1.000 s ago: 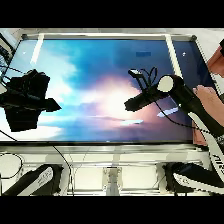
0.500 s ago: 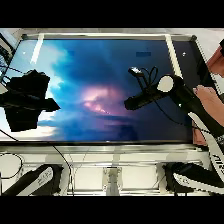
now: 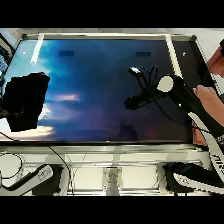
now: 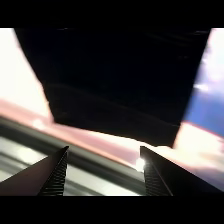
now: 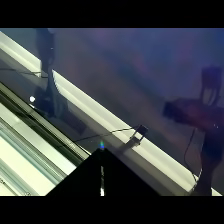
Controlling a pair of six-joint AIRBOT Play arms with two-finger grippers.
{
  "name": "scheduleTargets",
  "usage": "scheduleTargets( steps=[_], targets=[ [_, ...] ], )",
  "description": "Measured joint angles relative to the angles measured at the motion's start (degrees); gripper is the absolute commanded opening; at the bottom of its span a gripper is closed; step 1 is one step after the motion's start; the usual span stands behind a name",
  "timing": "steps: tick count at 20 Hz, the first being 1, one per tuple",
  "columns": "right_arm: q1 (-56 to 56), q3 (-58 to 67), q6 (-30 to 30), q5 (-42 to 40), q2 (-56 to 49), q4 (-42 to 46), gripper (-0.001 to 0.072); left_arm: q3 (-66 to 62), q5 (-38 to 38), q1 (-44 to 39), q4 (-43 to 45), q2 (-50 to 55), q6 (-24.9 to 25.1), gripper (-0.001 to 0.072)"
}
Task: Fold the clothes and pants, and hang the long-sleeved shirts on hangers.
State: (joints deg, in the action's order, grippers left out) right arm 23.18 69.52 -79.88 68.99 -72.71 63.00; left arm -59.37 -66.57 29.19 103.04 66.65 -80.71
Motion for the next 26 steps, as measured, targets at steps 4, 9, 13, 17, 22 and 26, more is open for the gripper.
scheduleTargets(
  steps=[4,9,13,17,22,26],
  targets=[
    [0.0,0.0,0.0,0.0,0.0,0.0,0.0013,0.0,1.3,13.8,-5.6,4.3,1.4,0.0522],
    [0.0,0.0,-0.1,0.0,0.0,-0.4,0.0013,0.0,2.4,25.8,-22.2,9.7,10.1,0.0549],
    [0.0,0.0,-0.4,0.3,0.0,-1.4,0.0013,0.0,3.8,28.7,-31.0,13.7,15.3,0.0585],
    [0.0,0.0,-0.5,0.4,0.0,-2.5,0.0013,0.0,6.4,29.4,-34.8,16.3,17.7,0.0584],
    [0.0,0.0,-0.7,0.6,0.0,-3.0,0.0013,0.0,8.4,29.6,-41.0,17.2,21.8,0.0580],
    [0.0,0.0,-0.7,0.5,0.0,-3.2,0.0013,0.0,9.0,29.7,-42.8,17.9,23.5,0.0580]
  ],
)
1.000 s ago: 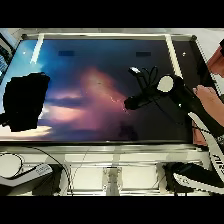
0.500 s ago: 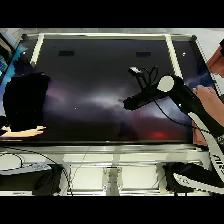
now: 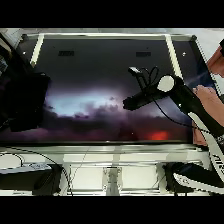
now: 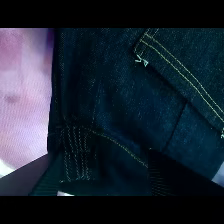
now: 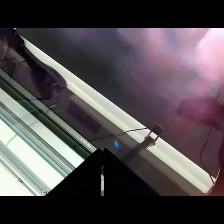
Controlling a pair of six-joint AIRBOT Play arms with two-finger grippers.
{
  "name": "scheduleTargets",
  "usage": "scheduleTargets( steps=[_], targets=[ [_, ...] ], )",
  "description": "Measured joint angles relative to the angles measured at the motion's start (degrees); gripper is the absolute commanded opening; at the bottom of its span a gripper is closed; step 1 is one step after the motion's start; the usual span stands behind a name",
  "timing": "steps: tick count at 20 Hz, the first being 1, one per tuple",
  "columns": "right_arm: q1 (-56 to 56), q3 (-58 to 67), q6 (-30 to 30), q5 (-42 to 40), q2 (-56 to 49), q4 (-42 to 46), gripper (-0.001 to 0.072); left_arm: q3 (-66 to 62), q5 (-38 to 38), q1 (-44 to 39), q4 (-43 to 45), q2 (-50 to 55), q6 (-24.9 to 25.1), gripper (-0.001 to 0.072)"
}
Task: Fold the clothes and pants, and hang the long-sleeved shirts on hangers.
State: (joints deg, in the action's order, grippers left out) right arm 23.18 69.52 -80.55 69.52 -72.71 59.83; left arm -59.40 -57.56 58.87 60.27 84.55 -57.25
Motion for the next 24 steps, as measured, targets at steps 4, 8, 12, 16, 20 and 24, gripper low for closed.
scheduleTargets(
  steps=[4,8,12,16,20,24],
  targets=[
    [0.0,0.0,0.0,0.0,0.0,0.0,0.0013,0.0,-0.7,0.0,0.4,1.0,0.5,0.0580],
    [0.0,0.0,0.0,-0.1,0.0,-0.1,0.0013,0.0,-1.6,0.1,0.9,1.3,0.7,0.0571],
    [0.0,0.0,0.0,-0.1,0.0,-0.1,0.0013,0.0,-2.4,0.7,1.2,0.9,0.7,0.0573],
    [0.0,0.0,0.0,-0.2,0.0,-0.1,0.0013,-0.2,-2.5,2.7,1.2,-0.3,0.9,0.0573],
    [0.0,0.0,0.0,-0.4,0.0,0.0,0.0013,-0.2,-3.0,3.3,0.4,-0.2,1.4,0.0573],
    [0.0,0.0,0.0,-0.5,0.0,0.0,0.0013,-0.2,-3.0,2.1,-0.4,-0.1,2.2,0.0572]
  ],
)
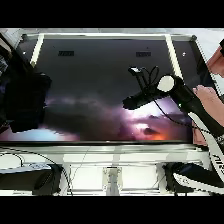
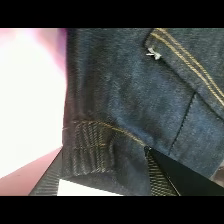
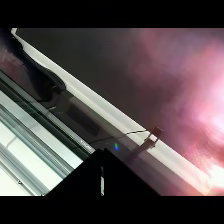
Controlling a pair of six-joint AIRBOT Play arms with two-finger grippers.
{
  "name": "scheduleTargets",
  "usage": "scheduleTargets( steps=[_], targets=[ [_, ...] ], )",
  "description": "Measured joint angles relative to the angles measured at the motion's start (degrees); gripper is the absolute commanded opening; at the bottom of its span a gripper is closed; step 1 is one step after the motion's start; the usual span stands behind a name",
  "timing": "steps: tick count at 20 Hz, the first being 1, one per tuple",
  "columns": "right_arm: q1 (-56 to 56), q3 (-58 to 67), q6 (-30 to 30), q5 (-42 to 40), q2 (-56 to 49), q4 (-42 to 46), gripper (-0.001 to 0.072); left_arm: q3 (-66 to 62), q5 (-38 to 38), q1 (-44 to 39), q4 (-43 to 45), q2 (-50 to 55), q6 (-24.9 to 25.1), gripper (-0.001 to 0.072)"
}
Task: Fold the clothes and pants, and hang the long-sleeved shirts on hangers.
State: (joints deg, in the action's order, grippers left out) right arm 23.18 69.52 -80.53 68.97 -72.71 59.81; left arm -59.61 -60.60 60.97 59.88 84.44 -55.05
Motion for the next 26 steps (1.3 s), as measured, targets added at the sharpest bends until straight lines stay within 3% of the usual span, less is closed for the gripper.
scheduleTargets(
  steps=[6,11,13,15,22,26],
  targets=[
    [0.0,0.0,0.0,0.0,0.0,0.0,0.0013,0.0,0.6,-1.4,-0.1,1.4,0.4,0.0566],
    [0.0,0.0,0.0,0.0,0.0,-0.1,0.0013,0.0,0.3,-1.6,0.4,2.3,0.4,0.0433],
    [0.0,0.0,0.0,0.0,0.0,-0.1,0.0013,0.0,0.3,-1.6,0.9,2.4,0.4,0.0210],
    [0.0,0.0,0.0,0.0,0.0,-0.2,0.0013,0.0,0.3,-1.6,0.8,2.4,0.4,0.0056],
    [0.0,0.0,0.0,0.0,0.0,-0.4,0.0013,-4.7,-3.6,-3.7,-6.9,-0.4,0.3,0.0051],
    [0.0,0.0,0.1,-0.1,0.1,-1.0,0.0013,-14.6,-10.1,-12.6,-10.7,-3.9,-1.9,0.0051]
  ],
)
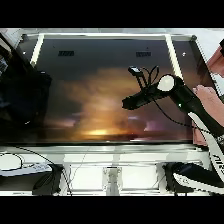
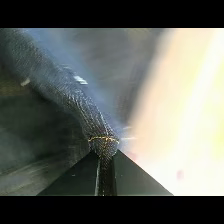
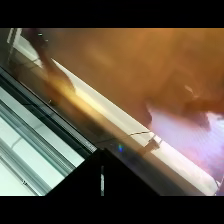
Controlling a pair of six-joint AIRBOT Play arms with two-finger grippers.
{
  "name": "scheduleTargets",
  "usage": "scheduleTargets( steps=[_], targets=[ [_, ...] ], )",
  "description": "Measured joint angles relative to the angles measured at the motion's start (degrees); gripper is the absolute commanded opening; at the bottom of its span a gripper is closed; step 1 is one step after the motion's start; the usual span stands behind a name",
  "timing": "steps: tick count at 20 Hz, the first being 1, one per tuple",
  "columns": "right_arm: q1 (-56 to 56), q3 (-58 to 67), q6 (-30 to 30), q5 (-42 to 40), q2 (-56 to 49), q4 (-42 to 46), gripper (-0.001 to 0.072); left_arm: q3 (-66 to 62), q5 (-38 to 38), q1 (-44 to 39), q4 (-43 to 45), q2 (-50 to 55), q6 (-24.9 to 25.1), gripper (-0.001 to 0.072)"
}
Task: Fold the clothes and pants, and hang the long-sleeved shirts on hangers.
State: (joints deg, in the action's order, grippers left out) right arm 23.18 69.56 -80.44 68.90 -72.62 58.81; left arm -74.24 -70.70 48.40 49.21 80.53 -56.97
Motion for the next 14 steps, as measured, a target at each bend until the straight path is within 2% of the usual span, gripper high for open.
scheduleTargets(
  steps=[4,8,14],
  targets=[
    [0.0,4.2,1.4,1.1,0.4,3.6,0.0013,-13.0,-10.7,-16.9,1.0,-2.4,-3.5,0.0051],
    [0.0,14.0,2.3,7.3,0.6,12.0,0.0013,-21.5,-21.4,-39.7,6.4,-3.0,-7.5,0.0051],
    [-0.4,21.1,3.0,17.5,3.6,22.7,0.0013,-24.3,-31.5,-76.9,27.1,1.4,-9.7,0.0052]
  ],
)
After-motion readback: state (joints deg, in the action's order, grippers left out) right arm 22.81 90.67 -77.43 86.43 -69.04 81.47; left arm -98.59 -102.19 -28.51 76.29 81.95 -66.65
